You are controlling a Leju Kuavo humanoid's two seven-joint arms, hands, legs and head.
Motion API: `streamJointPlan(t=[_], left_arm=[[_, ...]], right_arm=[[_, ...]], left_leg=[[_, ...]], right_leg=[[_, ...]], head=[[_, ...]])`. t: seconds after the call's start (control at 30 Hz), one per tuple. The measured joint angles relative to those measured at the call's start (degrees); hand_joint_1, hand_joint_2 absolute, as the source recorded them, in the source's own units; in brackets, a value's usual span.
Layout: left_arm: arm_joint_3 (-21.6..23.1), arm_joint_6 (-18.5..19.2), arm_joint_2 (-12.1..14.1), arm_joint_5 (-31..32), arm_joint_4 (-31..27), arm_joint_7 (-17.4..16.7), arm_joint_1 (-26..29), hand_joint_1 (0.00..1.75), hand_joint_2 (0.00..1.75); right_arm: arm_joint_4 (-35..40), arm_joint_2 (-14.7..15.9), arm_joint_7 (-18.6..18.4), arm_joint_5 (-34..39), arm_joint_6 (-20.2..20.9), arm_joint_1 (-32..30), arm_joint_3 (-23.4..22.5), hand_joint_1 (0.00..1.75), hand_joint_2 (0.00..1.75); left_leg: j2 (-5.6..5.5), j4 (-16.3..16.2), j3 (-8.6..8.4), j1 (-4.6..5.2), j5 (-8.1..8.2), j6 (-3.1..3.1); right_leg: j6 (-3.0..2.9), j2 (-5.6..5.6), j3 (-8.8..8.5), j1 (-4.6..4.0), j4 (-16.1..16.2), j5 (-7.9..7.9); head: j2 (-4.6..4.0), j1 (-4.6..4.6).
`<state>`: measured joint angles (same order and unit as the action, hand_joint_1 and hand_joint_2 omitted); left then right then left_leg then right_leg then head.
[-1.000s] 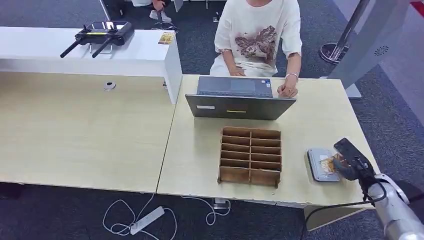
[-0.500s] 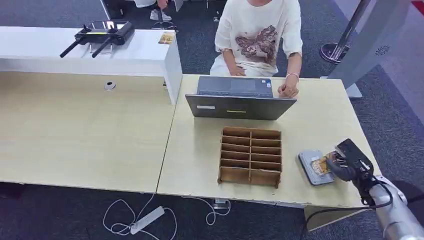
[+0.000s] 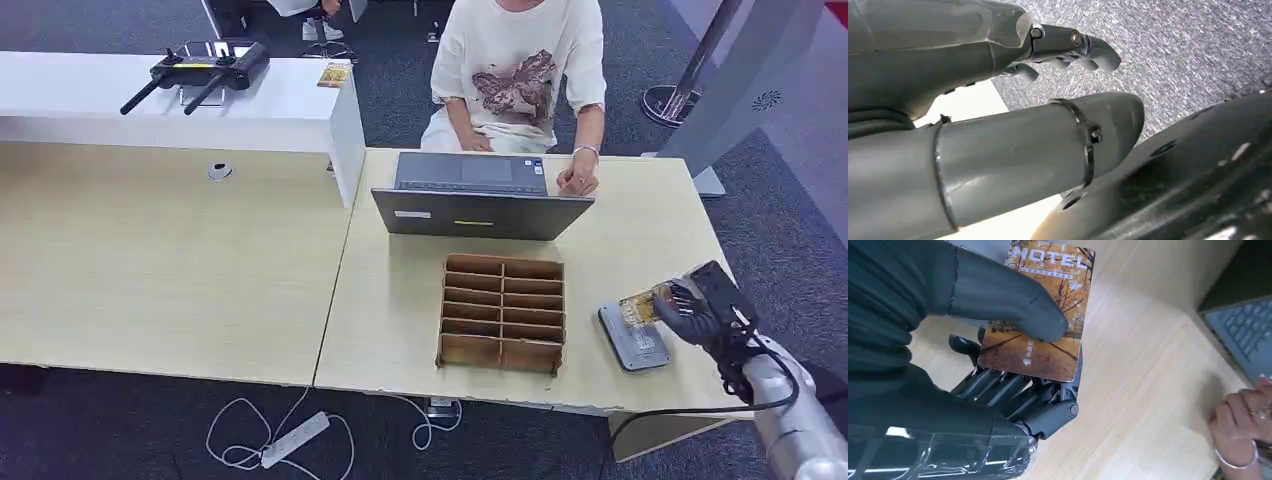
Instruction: Pass the card to the sensor for recognition and then transmit it.
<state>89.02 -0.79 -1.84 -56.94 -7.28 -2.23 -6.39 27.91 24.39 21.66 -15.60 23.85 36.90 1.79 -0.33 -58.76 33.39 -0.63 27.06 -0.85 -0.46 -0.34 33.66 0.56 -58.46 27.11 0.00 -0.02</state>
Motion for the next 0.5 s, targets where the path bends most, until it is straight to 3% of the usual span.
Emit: streamJointPlan(t=[0.23, 0.5], left_arm=[[0.0, 0.02, 0.0, -0.11, 0.0, 0.28, 0.0, 0.0, 0.0], [0.0, -0.02, 0.0, -0.15, 0.0, 0.31, 0.0, 0.0, 0.0]], right_arm=[[1.75, -0.57, 2.05, 2.47, 0.42, 1.02, -1.09, 1.75, 1.75], [6.41, -1.66, 2.49, 4.39, -3.87, 2.25, -1.84, 1.75, 1.75]], left_leg=[[0.01, 0.0, 0.04, 0.0, 0.0, 0.0], [0.0, 0.0, 0.05, 0.0, 0.0, 0.0]], right_leg=[[0.0, 0.0, 0.03, 0.0, 0.0, 0.0], [0.0, 0.0, 0.04, 0.0, -0.01, 0.0]], head=[[0.0, 0.0], [0.0, 0.0]])
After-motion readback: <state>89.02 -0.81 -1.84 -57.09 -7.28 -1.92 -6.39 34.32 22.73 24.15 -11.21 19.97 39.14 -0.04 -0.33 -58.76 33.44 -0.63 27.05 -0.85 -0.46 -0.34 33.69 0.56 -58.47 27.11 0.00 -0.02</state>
